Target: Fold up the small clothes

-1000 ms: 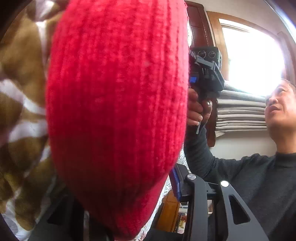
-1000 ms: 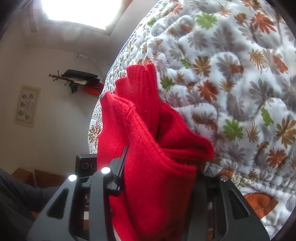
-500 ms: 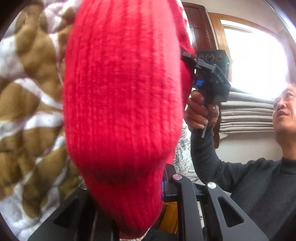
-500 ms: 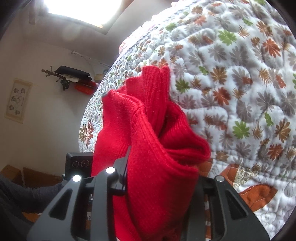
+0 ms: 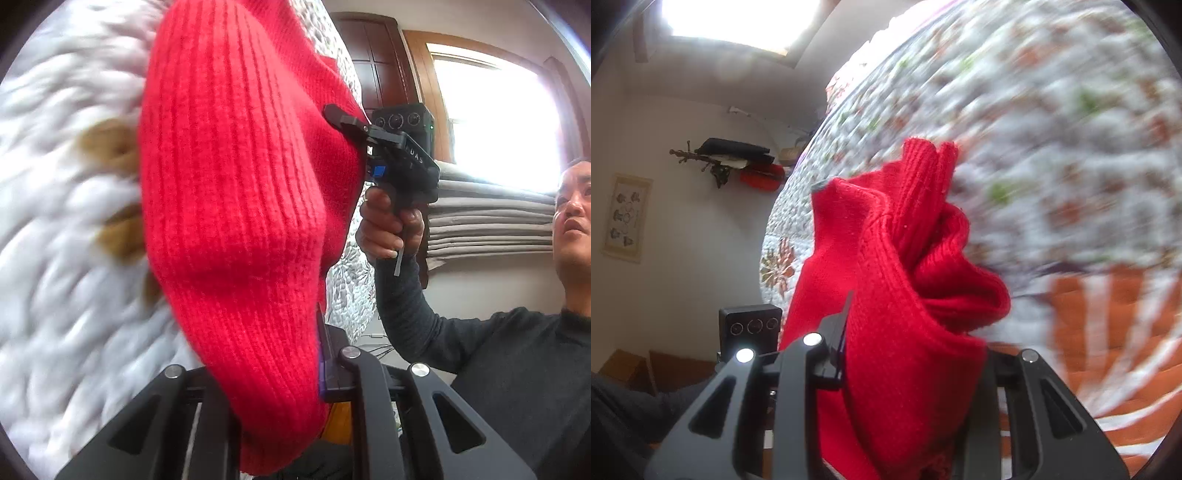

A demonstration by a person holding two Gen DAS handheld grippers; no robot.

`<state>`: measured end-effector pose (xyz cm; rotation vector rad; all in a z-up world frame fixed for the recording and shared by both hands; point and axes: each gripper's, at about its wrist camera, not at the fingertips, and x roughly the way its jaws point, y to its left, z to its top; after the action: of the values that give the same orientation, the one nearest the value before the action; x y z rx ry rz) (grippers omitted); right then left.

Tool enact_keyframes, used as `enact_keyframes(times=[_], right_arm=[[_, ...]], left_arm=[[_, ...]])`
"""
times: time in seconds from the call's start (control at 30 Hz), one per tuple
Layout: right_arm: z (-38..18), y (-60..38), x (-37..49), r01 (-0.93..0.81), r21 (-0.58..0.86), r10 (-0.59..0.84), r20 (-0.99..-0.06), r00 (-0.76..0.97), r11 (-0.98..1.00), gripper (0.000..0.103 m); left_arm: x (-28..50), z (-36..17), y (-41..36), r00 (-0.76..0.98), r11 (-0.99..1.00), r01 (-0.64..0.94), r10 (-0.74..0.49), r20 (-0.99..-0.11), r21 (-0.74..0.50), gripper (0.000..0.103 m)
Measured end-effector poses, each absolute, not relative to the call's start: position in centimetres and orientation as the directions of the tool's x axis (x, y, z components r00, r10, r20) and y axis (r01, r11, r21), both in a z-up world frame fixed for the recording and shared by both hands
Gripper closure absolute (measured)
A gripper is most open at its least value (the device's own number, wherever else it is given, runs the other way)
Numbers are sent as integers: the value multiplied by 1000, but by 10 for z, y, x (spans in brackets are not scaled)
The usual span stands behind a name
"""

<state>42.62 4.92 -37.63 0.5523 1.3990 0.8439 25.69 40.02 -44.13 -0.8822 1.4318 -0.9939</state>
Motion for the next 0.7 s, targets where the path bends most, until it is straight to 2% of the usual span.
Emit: enact_keyframes(times=[0.37, 0.53, 0.6, 0.67, 0.7], right_arm=[[-396, 253, 371, -267, 811, 768, -581, -268, 520, 73], [-410, 299, 352, -304, 779, 724, -624, -296, 548, 72], [-418, 289, 353, -270, 787, 733, -616, -288, 555, 69], [-416, 279, 356, -236, 798, 755, -602, -259, 555, 55], [-411, 271, 358, -236, 794, 761, -605, -234, 560, 51]], left_arm=[[136, -441, 523, 150, 427, -193, -877, -457, -883, 88], [110, -466, 513, 171, 412, -253, -872, -460, -875, 88], [117, -475, 496, 160, 403, -254, -879, -450, -879, 87], [126, -470, 483, 157, 411, -247, -876, -455, -877, 83], [127, -468, 487, 157, 407, -239, -880, -449, -881, 80]])
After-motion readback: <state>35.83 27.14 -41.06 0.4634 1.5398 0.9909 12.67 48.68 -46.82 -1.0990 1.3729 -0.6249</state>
